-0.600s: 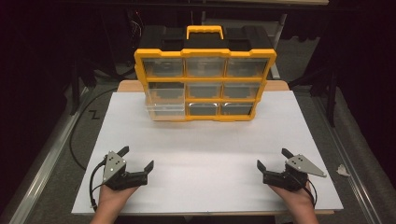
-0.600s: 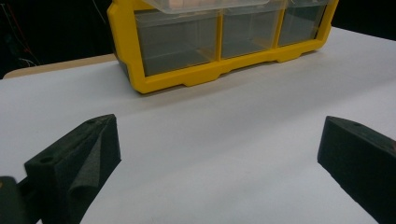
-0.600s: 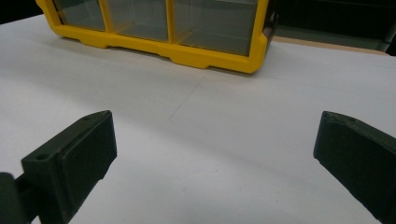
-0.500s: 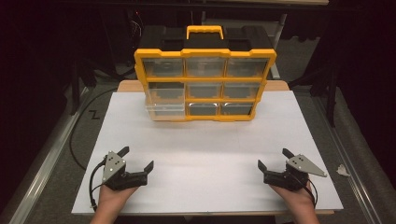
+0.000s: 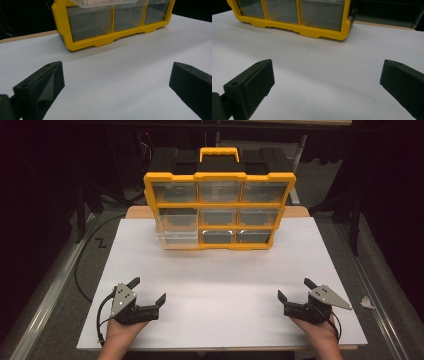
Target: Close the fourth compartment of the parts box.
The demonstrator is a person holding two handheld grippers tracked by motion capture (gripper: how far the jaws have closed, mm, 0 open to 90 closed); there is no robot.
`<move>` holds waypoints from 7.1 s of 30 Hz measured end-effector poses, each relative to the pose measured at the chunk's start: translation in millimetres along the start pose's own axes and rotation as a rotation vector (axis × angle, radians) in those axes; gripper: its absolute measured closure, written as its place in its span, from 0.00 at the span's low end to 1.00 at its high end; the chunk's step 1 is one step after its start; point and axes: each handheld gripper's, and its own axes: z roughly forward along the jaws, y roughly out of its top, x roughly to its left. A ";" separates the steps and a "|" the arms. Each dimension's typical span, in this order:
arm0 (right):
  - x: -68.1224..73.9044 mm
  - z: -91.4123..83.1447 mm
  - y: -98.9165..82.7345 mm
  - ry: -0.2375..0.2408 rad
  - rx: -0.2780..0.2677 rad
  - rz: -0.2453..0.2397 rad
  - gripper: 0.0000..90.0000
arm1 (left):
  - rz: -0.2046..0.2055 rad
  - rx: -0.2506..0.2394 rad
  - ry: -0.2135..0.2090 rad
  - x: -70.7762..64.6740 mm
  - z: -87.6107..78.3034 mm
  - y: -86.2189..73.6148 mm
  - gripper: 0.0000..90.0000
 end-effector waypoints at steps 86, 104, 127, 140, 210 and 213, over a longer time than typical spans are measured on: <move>8.2 7.8 3.2 0.023 0.029 -0.011 0.01 | -0.027 -0.028 -0.012 4.0 -8.2 0.8 1.00; 13.4 8.5 6.5 0.051 0.020 -0.026 0.01 | -0.039 -0.037 -0.018 -4.0 -4.4 3.2 1.00; 13.8 11.5 8.4 0.050 0.010 -0.012 0.01 | -0.053 -0.095 -0.043 -16.1 21.0 56.1 0.99; 16.3 14.8 10.0 0.060 0.005 -0.012 0.01 | -0.063 -0.087 -0.007 -17.1 57.4 84.7 1.00; 17.0 10.5 11.1 0.076 -0.016 -0.032 0.01 | -0.043 -0.076 0.112 3.5 111.8 125.1 1.00; 16.9 10.3 10.9 0.076 -0.018 -0.030 0.01 | -0.047 -0.074 0.116 4.7 114.0 125.9 1.00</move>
